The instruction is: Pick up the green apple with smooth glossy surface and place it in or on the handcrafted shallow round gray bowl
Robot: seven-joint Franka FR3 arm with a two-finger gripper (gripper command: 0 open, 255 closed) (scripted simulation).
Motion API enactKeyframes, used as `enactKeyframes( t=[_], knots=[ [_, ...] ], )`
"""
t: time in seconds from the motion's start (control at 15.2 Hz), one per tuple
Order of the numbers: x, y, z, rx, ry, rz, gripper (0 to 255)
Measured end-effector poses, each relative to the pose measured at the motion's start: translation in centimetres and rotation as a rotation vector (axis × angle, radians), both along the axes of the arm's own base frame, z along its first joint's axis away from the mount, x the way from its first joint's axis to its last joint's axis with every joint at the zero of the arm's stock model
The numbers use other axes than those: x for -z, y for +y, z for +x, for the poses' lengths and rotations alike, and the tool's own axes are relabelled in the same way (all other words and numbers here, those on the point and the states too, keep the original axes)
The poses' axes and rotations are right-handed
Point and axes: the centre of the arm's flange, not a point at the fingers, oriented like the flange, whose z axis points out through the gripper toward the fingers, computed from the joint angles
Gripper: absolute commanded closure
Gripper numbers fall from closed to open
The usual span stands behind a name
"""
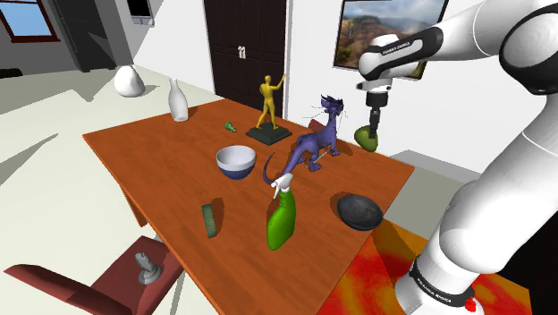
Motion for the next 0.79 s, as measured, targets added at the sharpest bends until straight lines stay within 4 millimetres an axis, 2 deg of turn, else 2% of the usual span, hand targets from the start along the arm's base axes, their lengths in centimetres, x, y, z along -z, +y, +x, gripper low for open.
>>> enactKeyframes(
  t=[0.26, 0.79],
  knots=[
    [-0.4, 4.1, -1.9, 0.0, 0.0, 0.002, 255],
    [-1.4, 14.1, -6.7, -0.001, -0.001, 0.0, 255]
  ],
)
